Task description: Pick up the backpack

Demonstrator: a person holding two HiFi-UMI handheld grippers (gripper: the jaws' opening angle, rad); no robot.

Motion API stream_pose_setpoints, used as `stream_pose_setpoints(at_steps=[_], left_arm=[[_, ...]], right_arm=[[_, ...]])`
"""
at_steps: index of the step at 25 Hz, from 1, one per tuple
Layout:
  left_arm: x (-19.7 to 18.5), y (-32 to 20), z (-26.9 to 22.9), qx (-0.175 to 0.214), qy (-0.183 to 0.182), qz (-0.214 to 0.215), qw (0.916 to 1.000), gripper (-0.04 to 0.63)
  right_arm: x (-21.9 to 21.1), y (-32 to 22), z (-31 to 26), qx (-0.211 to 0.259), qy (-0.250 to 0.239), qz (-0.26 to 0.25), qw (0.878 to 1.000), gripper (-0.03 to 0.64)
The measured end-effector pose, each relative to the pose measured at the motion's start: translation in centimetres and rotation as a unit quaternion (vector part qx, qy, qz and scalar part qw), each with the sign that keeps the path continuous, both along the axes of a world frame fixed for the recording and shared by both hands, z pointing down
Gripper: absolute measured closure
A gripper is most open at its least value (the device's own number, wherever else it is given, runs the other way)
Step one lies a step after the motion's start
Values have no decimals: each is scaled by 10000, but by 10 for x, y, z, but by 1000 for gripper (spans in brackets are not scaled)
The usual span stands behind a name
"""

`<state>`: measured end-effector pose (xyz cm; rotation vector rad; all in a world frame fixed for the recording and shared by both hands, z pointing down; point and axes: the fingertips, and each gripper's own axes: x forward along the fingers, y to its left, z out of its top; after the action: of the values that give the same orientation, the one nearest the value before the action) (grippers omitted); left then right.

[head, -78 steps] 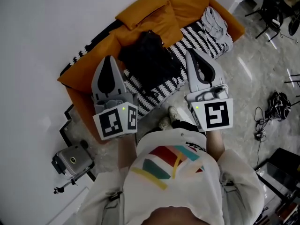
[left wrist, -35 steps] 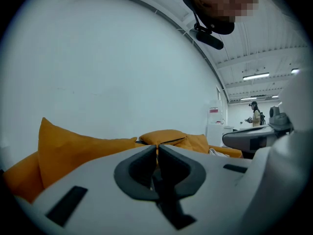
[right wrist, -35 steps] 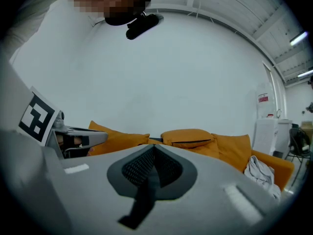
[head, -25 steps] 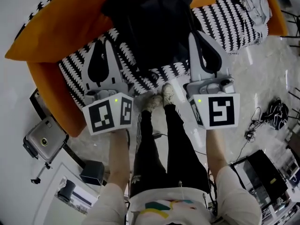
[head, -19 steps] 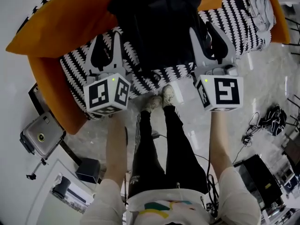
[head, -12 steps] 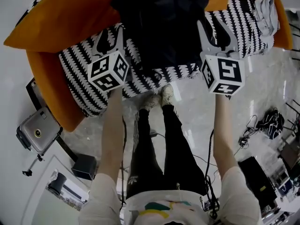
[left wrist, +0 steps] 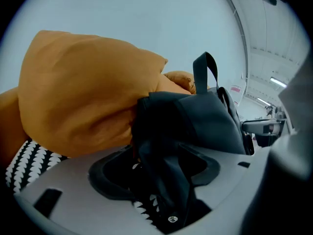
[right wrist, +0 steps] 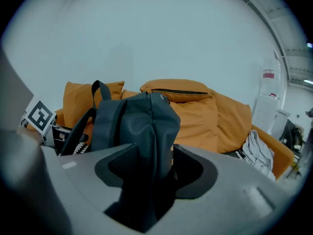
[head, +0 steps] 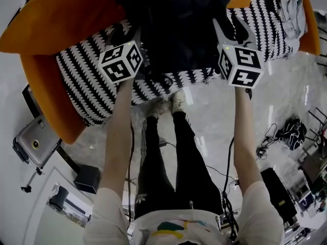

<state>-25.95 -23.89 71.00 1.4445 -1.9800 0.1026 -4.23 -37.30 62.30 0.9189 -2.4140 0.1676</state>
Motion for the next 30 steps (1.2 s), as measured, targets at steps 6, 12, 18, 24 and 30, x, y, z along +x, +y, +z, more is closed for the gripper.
stream_pose_setpoints(at_steps=[6, 12, 18, 24, 30], left_arm=[[-1, -16, 17, -203, -2, 61, 9998, 319], [-1, -31, 29, -257, 46, -4, 9997, 291], [-1, -36, 45, -173, 528, -224, 9982, 244], [1, -41, 55, -202, 940, -196, 9952, 242], [4, -45, 62, -463, 1174, 93, 9920, 247]], right_arm=[[-1, -5, 13, -23, 193, -25, 9998, 387], [-2, -19, 33, -262, 419, -132, 9987, 356], [-4, -27, 47, -270, 594, -156, 9977, 362], [-4, -28, 55, -241, 800, -216, 9963, 394], [-5, -28, 58, -153, 988, -351, 9944, 479]])
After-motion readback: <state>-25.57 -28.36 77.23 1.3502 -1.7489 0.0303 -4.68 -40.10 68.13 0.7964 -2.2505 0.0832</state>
